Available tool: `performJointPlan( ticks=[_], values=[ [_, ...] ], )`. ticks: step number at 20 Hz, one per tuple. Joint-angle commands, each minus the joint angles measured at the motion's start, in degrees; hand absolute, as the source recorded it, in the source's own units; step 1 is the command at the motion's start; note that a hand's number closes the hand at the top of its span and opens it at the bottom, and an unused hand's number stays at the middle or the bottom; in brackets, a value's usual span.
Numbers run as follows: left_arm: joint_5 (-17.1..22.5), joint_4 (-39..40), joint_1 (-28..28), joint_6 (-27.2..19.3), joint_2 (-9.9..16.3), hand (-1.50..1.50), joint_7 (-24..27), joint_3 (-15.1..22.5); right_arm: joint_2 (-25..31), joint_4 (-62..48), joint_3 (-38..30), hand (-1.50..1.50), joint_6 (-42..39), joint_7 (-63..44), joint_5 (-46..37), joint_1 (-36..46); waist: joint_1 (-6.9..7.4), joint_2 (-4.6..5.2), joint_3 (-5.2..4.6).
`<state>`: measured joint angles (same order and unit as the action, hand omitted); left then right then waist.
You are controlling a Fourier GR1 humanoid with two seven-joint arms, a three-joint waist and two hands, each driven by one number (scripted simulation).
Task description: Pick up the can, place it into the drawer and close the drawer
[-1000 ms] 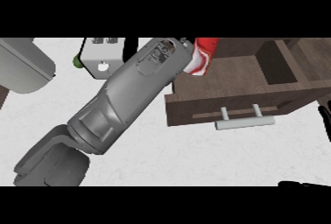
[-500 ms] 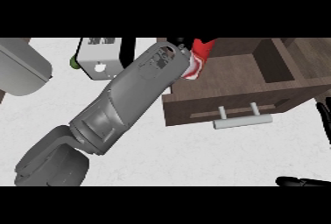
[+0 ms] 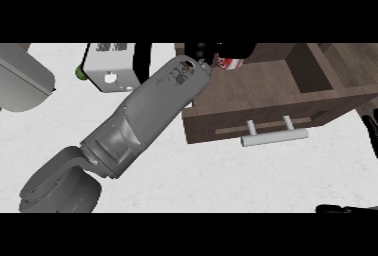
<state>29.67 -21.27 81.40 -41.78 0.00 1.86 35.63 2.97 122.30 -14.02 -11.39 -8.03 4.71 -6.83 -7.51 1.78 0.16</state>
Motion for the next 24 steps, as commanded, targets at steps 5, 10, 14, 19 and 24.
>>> performJointPlan(
  ticks=[5, 10, 14, 19, 24],
  values=[
    [2.74, 0.84, -0.34, -2.64, 0.00, -1.50, 2.69, 0.45, -1.10, -0.70, 2.24, -1.50, 0.60, 0.72, -2.25, 0.74, -0.58, 0.46, -0.01],
    [4.97, 0.38, -0.92, -3.33, 0.00, -1.50, 3.21, -0.25, 2.47, 3.78, 0.44, -1.50, 0.65, 2.04, -7.11, 0.15, 0.23, 0.00, -0.08],
    [6.81, 0.36, 0.29, -3.32, 0.00, -1.50, 3.37, -1.24, 5.77, 5.25, 1.17, -1.50, -0.24, 3.81, -11.99, 1.99, 0.65, 0.07, -0.09],
    [9.74, -2.11, 0.42, -3.64, 0.00, -1.50, 4.26, -1.39, 7.44, 6.12, 4.53, -1.50, -1.18, 6.12, -17.73, 2.63, 0.93, -0.04, -0.08],
    [10.98, -2.22, 1.05, -4.53, 0.00, -1.50, 6.59, -2.41, 8.79, 5.20, 8.55, -1.50, 1.17, 6.57, -29.95, 3.54, 3.13, -0.54, -0.14]
  ],
)
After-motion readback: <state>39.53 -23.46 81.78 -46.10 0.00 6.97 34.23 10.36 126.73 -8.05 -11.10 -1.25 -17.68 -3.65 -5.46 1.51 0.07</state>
